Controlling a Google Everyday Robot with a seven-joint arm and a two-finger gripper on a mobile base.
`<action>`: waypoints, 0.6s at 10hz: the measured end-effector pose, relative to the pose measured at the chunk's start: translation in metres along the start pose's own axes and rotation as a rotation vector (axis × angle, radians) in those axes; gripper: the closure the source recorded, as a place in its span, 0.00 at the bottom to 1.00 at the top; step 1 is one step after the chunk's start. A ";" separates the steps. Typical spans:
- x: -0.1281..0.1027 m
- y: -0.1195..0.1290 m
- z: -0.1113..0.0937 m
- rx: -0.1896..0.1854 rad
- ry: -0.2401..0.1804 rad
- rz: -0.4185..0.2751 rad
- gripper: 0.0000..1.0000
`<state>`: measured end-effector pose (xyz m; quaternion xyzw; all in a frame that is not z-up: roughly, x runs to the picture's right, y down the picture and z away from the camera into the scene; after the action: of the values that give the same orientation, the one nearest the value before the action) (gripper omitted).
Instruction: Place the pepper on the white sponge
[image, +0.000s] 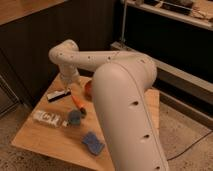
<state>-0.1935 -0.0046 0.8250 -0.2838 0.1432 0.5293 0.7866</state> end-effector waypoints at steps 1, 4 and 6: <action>-0.001 -0.001 0.011 -0.016 0.024 -0.017 0.35; 0.004 -0.012 0.029 -0.020 0.085 -0.073 0.35; 0.011 -0.020 0.037 -0.019 0.120 -0.084 0.35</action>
<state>-0.1739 0.0205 0.8543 -0.3281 0.1731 0.4790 0.7956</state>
